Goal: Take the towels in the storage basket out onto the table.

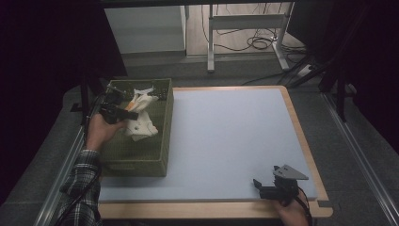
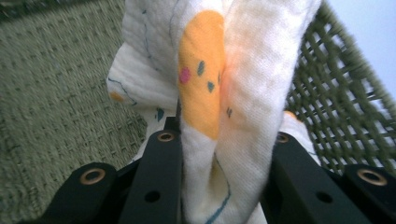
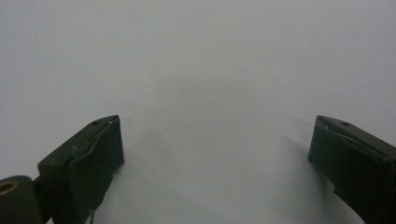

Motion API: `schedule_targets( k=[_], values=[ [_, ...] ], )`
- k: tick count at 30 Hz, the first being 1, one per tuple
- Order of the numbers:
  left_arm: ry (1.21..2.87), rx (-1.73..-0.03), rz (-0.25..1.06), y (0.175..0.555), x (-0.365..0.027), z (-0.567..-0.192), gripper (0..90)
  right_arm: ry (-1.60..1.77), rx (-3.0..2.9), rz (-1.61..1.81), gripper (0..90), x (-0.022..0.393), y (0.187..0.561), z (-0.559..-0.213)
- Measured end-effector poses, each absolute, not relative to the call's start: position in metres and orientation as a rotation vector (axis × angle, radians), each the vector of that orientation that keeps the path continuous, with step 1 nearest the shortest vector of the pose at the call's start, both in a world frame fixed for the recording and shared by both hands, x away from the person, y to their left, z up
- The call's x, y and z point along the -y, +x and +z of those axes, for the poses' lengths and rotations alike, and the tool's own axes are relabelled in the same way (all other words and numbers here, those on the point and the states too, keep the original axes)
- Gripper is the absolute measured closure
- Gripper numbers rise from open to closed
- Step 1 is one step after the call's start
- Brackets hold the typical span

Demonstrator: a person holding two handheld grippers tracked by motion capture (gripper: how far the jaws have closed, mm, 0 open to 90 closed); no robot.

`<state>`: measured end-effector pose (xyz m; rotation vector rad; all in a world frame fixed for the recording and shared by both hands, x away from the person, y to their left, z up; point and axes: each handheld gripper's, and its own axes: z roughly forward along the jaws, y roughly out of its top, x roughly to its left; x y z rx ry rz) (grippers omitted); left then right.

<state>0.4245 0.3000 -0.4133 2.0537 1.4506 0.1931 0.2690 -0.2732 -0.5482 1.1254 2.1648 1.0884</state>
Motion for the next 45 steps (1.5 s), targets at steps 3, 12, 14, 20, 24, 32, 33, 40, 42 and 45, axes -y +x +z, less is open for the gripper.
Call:
schedule_targets(
  k=[3,12,14,20,24,32,33,40,42,45],
  values=[
    [2.026,-1.447,0.213,0.42,-0.303,-0.405,76.6,1.127,-2.164,1.086,3.4,0.273,0.269,-0.548],
    [2.005,-1.412,0.289,0.405,-0.303,-0.381,75.8,1.127,-2.164,1.086,3.3,0.273,0.269,-0.548],
    [2.001,-1.41,0.293,0.404,-0.303,-0.378,75.8,1.127,-2.164,1.086,3.4,0.273,0.269,-0.548],
    [1.969,-1.385,0.297,0.397,-0.301,-0.359,75.9,1.126,-2.164,1.086,3.4,0.273,0.269,-0.548],
    [1.964,-1.356,0.302,0.392,-0.297,-0.348,75.9,1.126,-2.164,1.086,3.4,0.273,0.269,-0.548],
    [1.957,-1.285,0.304,0.386,-0.284,-0.329,75.8,1.127,-2.164,1.086,3.4,0.273,0.269,-0.548],
    [1.959,-1.278,0.304,0.386,-0.282,-0.328,75.8,1.126,-2.164,1.087,3.4,0.273,0.269,-0.548],
    [1.966,-1.218,0.296,0.389,-0.259,-0.32,75.8,1.126,-2.164,1.089,3.4,0.273,0.269,-0.548],
    [1.973,-1.197,0.292,0.39,-0.252,-0.319,75.8,1.127,-2.164,1.087,3.4,0.273,0.269,-0.548],
    [1.984,-1.175,0.29,0.393,-0.241,-0.317,75.8,1.127,-2.164,1.087,3.4,0.273,0.269,-0.548]
  ],
)
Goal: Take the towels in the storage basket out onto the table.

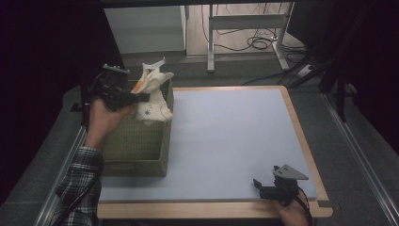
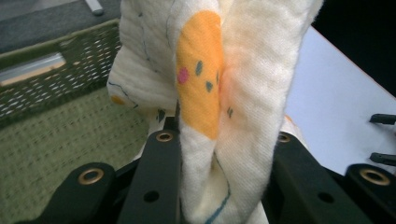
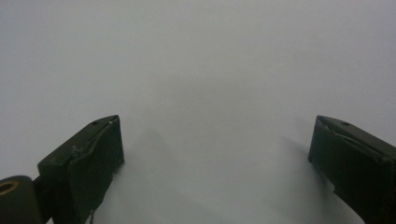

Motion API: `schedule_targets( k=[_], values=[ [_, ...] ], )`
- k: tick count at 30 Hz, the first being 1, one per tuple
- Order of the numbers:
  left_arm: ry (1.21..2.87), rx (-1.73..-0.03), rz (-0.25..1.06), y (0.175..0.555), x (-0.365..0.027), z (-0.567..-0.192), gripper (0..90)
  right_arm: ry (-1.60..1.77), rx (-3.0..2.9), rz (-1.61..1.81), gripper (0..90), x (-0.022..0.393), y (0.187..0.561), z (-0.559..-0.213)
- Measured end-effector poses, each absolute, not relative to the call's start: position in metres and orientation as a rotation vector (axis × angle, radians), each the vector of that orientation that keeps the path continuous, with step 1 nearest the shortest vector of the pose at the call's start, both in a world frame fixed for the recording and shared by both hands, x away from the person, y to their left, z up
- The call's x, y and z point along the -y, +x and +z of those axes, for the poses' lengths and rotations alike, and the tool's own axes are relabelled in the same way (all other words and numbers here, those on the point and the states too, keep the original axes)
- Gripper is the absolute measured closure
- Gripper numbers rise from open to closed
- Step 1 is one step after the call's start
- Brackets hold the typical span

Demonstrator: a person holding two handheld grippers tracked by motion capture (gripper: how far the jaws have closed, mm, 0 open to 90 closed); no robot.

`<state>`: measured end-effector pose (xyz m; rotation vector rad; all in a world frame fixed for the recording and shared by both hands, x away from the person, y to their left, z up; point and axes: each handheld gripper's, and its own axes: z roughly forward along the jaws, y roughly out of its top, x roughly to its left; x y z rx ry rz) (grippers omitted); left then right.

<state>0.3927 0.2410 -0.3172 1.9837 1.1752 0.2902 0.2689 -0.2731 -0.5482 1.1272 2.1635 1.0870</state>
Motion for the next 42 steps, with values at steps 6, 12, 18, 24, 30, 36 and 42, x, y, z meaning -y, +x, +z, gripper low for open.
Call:
schedule_targets(
  k=[6,12,18,24,30,36,42],
  values=[
    [2.005,-1.123,0.277,0.397,-0.216,-0.316,75.8,1.127,-2.164,1.09,3.4,0.273,0.269,-0.548],
    [2.042,-1.063,0.265,0.401,-0.188,-0.319,75.7,1.128,-2.164,1.091,3.4,0.273,0.269,-0.548],
    [2.077,-1.022,0.245,0.406,-0.162,-0.327,75.7,1.129,-2.165,1.092,3.3,0.273,0.269,-0.548],
    [2.107,-0.98,0.215,0.411,-0.136,-0.337,75.7,1.129,-2.166,1.088,3.3,0.273,0.269,-0.548],
    [2.125,-0.948,0.195,0.414,-0.114,-0.346,75.7,1.13,-2.165,1.088,3.3,0.273,0.269,-0.548],
    [2.134,-0.917,0.178,0.415,-0.092,-0.357,75.7,1.13,-2.165,1.088,3.2,0.273,0.269,-0.548],
    [2.163,-0.879,0.159,0.414,-0.069,-0.37,75.2,1.129,-2.167,1.087,3.2,0.273,0.269,-0.548]
  ],
)
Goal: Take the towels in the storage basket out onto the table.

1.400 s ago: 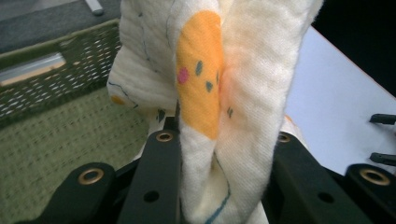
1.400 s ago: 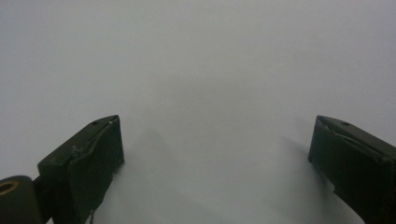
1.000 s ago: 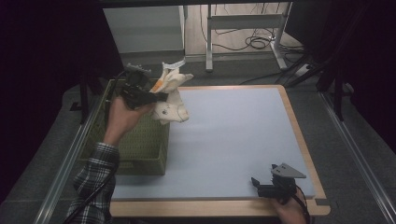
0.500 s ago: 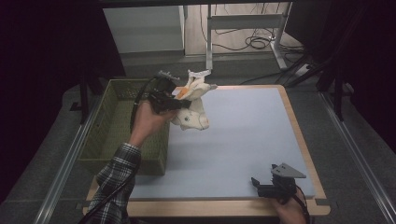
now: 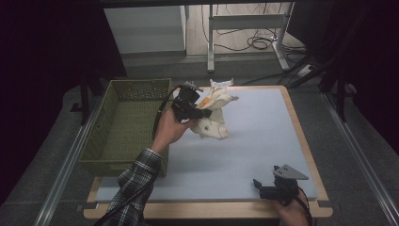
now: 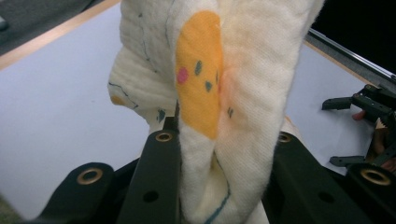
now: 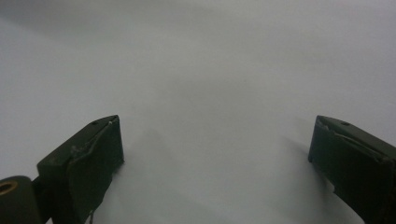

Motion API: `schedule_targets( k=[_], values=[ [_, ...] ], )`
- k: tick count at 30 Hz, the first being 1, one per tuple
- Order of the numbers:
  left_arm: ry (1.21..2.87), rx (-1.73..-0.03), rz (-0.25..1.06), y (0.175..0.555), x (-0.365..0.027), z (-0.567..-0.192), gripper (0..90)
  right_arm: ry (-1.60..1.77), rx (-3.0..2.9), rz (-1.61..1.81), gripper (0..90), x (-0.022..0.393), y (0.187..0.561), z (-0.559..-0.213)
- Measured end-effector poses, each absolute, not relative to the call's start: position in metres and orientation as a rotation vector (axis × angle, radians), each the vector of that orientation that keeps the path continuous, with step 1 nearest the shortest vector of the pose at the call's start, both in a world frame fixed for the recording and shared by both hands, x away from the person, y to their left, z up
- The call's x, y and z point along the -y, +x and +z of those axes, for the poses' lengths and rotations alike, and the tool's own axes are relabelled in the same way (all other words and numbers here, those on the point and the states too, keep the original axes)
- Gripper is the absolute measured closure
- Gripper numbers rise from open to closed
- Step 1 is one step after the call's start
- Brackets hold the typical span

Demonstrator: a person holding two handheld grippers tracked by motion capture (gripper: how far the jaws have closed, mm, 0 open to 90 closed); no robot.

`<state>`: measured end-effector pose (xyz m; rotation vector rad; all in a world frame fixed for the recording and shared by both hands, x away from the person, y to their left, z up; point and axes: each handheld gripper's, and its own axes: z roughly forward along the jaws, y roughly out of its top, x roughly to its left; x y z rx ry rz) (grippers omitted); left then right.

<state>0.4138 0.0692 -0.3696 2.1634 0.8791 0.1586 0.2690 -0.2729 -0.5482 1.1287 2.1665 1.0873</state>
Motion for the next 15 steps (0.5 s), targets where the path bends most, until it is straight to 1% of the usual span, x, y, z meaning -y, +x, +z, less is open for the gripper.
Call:
schedule_targets(
  k=[12,15],
  values=[
    [2.208,-0.854,0.147,0.413,-0.036,-0.396,74.3,1.127,-2.167,1.089,3.3,0.273,0.269,-0.548],
    [2.223,-0.857,0.141,0.413,-0.025,-0.411,74.1,1.126,-2.168,1.088,3.2,0.273,0.269,-0.548]
  ],
)
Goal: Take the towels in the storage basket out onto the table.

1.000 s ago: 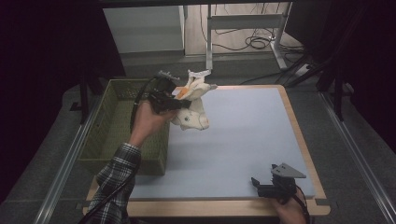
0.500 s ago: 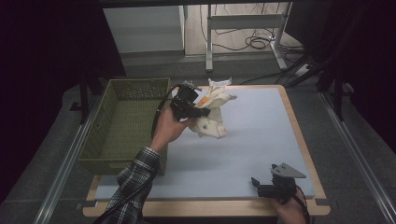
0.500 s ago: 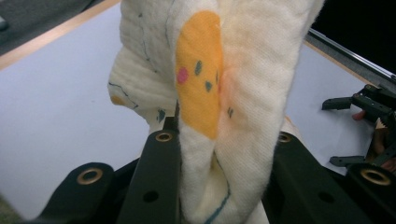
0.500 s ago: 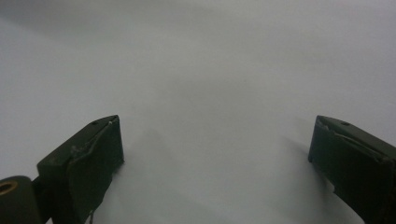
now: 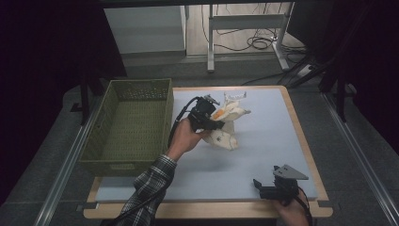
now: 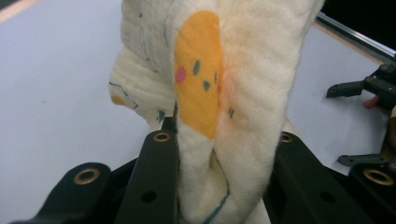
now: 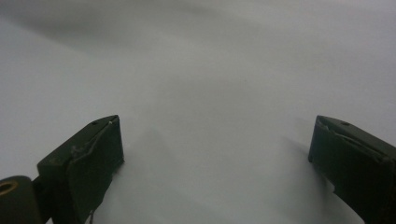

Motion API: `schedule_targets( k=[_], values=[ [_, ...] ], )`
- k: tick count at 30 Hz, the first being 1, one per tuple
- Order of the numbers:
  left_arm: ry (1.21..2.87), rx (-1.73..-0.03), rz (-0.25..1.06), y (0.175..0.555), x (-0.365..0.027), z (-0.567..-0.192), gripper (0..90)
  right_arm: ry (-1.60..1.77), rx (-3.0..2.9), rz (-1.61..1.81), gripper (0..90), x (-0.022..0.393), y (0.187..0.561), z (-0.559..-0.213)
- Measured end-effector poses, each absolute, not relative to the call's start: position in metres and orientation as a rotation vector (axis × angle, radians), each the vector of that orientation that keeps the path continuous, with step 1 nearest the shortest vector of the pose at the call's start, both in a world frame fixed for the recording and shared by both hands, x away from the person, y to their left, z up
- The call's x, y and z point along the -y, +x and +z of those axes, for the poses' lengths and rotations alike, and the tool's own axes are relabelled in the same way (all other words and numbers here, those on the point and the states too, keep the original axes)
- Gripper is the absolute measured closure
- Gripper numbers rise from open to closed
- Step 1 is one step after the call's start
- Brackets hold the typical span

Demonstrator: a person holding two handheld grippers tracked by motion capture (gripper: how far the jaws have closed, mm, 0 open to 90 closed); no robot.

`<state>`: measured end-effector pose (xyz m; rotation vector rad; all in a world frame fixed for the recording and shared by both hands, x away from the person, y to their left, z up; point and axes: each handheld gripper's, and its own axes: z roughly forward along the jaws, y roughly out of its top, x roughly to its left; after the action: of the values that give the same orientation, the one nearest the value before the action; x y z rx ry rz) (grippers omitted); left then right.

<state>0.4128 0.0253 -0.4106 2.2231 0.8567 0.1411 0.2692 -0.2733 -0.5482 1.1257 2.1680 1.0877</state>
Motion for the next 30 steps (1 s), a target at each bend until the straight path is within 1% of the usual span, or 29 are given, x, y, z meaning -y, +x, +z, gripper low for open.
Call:
schedule_targets(
  k=[6,14,20,21,23,27,28,30],
  values=[
    [2.229,-0.874,0.142,0.414,-0.015,-0.429,73.1,1.122,-2.17,1.087,3.2,0.274,0.269,-0.548],
    [2.24,-0.918,0.165,0.42,-0.003,-0.464,71.4,1.122,-2.171,1.09,3.2,0.273,0.269,-0.548],
    [2.234,-0.926,0.203,0.422,0.002,-0.482,66.5,1.123,-2.17,1.09,3.2,0.273,0.269,-0.548],
    [2.241,-0.921,0.211,0.423,0.002,-0.484,64.1,1.123,-2.17,1.09,3.2,0.273,0.269,-0.548],
    [2.229,-0.926,0.216,0.423,0.003,-0.487,55.6,1.123,-2.17,1.089,3.2,0.273,0.269,-0.548],
    [2.183,-0.949,0.244,0.421,0.002,-0.484,30.0,1.123,-2.17,1.089,3.2,0.273,0.269,-0.548],
    [2.178,-0.943,0.255,0.419,0.001,-0.482,26.4,1.124,-2.169,1.089,3.2,0.273,0.269,-0.548],
    [2.17,-0.941,0.278,0.416,-0.003,-0.476,22.4,1.124,-2.171,1.09,3.3,0.274,0.269,-0.548]
  ],
)
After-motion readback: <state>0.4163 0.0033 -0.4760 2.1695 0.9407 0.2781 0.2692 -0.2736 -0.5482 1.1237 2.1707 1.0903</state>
